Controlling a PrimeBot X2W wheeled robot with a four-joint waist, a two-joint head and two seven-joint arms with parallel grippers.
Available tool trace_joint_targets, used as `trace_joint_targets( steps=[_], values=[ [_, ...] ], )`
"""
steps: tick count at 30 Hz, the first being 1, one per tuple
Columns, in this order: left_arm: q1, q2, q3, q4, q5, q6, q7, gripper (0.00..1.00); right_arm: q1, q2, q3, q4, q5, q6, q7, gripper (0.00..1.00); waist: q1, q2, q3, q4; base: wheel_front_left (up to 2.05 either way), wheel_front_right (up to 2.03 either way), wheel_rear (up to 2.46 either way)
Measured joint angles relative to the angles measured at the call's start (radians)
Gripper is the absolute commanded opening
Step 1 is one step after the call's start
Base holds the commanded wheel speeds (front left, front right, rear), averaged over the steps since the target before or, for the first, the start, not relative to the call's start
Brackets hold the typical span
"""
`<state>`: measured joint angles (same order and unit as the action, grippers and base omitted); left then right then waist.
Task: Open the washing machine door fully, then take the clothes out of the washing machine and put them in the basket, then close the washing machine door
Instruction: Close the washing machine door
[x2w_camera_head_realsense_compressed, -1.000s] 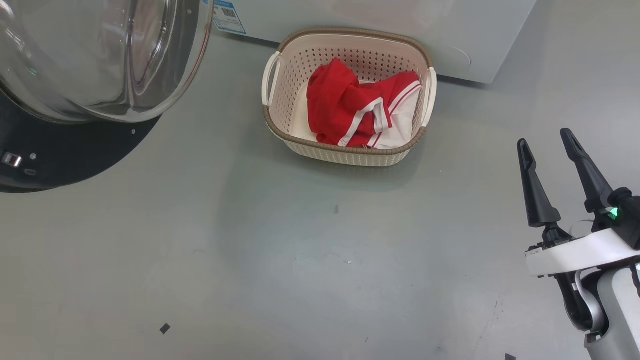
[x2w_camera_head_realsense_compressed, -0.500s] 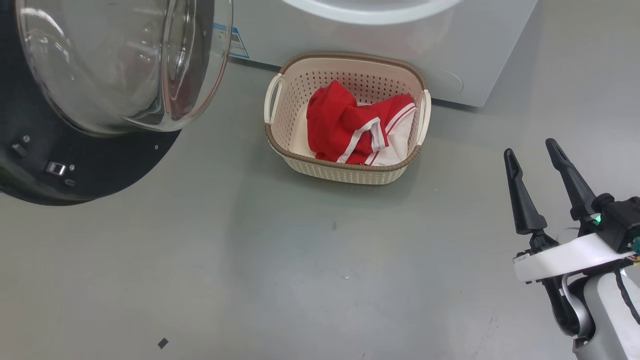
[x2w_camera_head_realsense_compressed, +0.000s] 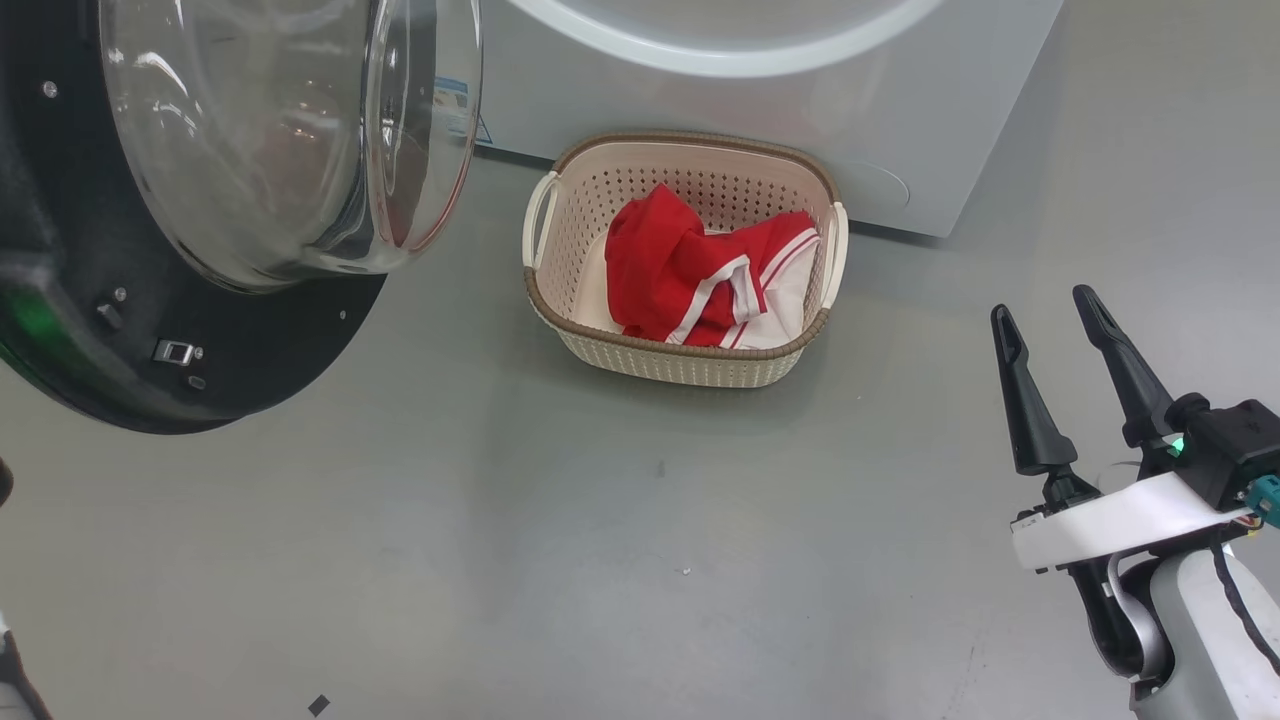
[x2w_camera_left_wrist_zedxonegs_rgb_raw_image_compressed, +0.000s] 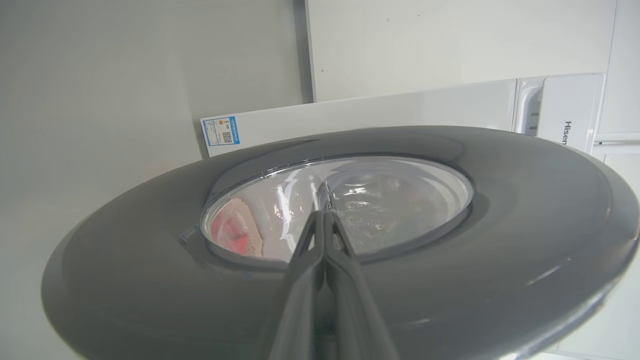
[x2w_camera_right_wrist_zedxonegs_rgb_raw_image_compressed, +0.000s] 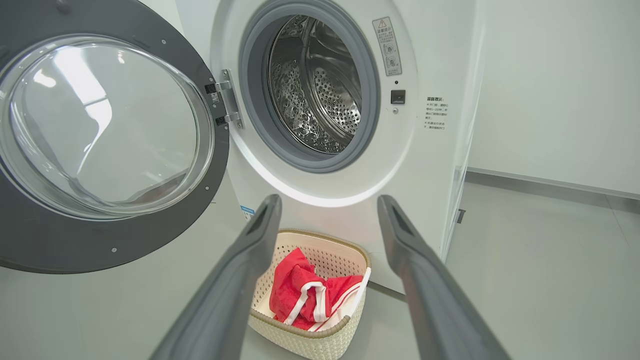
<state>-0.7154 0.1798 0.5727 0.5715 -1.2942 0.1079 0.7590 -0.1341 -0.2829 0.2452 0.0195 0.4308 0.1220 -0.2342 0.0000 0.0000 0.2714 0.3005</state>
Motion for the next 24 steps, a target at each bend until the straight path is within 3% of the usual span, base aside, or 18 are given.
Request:
trace_joint_targets(
  steps=[17,24],
  values=[
    [0.056,-0.097,0.023,-0.099,-0.097,0.0,0.078,0.0,0.0,0.011,-0.006,0.02,0.002,0.0,-0.002,1.0,0.0,0.0,-0.012,-0.013,0.0,0.0,0.0],
    [0.097,-0.142,-0.01,-0.153,-0.113,-0.021,0.126,0.0,0.002,0.021,-0.012,0.036,0.002,0.0,-0.009,1.0,0.0,0.0,-0.029,-0.013,0.0,0.0,0.0]
  ],
)
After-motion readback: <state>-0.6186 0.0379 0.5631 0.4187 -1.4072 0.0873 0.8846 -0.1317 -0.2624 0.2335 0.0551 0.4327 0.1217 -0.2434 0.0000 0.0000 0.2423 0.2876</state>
